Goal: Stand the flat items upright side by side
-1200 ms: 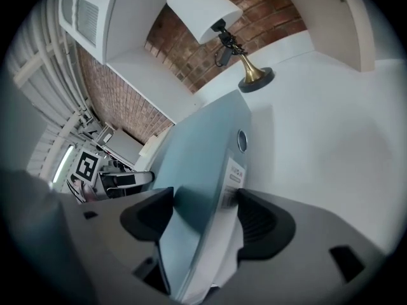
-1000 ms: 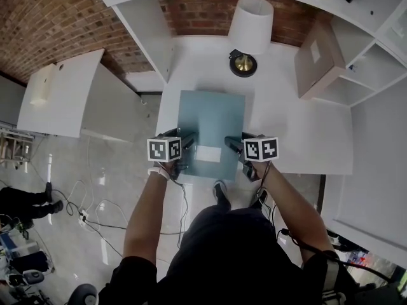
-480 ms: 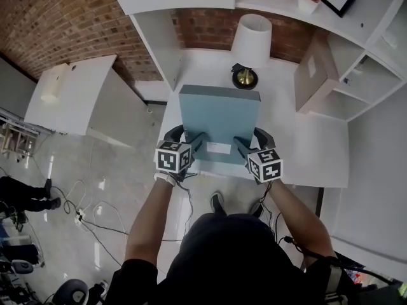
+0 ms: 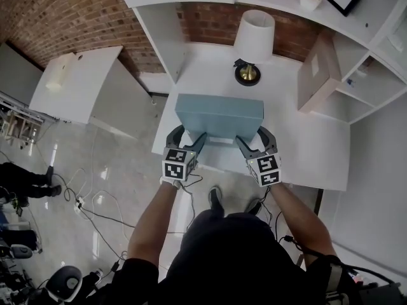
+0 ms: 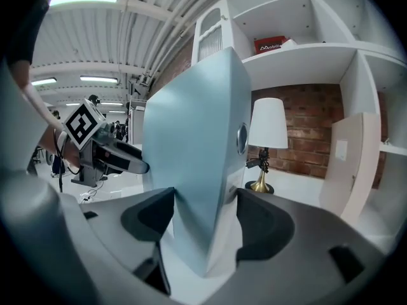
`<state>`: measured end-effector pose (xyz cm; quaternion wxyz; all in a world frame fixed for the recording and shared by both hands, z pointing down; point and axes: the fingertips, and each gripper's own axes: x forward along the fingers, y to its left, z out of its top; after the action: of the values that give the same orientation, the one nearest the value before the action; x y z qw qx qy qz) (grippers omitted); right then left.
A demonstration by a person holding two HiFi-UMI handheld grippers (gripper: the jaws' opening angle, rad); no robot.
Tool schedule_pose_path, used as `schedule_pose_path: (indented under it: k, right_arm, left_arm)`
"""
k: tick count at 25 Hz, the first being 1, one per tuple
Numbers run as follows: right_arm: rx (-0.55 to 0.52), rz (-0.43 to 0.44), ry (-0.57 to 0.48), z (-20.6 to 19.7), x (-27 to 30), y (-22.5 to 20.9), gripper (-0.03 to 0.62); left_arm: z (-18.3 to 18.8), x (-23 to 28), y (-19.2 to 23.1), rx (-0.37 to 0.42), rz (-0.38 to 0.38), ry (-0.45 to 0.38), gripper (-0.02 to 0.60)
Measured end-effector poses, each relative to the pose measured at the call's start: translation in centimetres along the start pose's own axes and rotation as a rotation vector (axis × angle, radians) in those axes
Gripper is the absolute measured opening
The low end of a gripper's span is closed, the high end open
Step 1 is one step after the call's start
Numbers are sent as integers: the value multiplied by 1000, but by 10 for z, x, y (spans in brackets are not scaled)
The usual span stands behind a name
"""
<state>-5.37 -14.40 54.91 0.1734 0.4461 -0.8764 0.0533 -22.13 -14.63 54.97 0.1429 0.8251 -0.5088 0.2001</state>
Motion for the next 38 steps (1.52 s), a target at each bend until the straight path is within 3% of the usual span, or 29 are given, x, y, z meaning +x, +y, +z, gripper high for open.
schedule_pose_path:
  k: [5, 8, 16, 19, 20, 24, 28, 38]
  right_arm:
    - [-1, 139, 1, 1, -3, -2, 315]
    - [-2, 235, 8, 5, -5, -11, 374]
    - [-184, 514, 109, 9, 7, -6, 413]
    - [-202, 558, 111, 11, 6, 1, 311]
    - [-203, 555, 107, 11, 6, 2, 305]
    - [-186, 504, 91, 11, -2, -2, 293]
    - [-136, 390, 78, 16, -15, -21, 290]
    - [26, -99, 126, -6, -74, -116, 288]
  left_arm:
    - [-2, -1, 0, -6, 12, 14, 314]
    - [-4, 0, -1, -14, 16, 20, 314]
    - [-14, -8, -1, -88, 43, 15, 314]
    - [-18, -18, 5, -118, 52, 11, 314]
    - [-19, -21, 7, -126, 55, 9, 314]
    - [-19, -22, 13, -146, 44, 11, 314]
    - [-13, -8, 8, -143, -4, 19, 314]
    - [11, 53, -51, -55, -239, 39, 313]
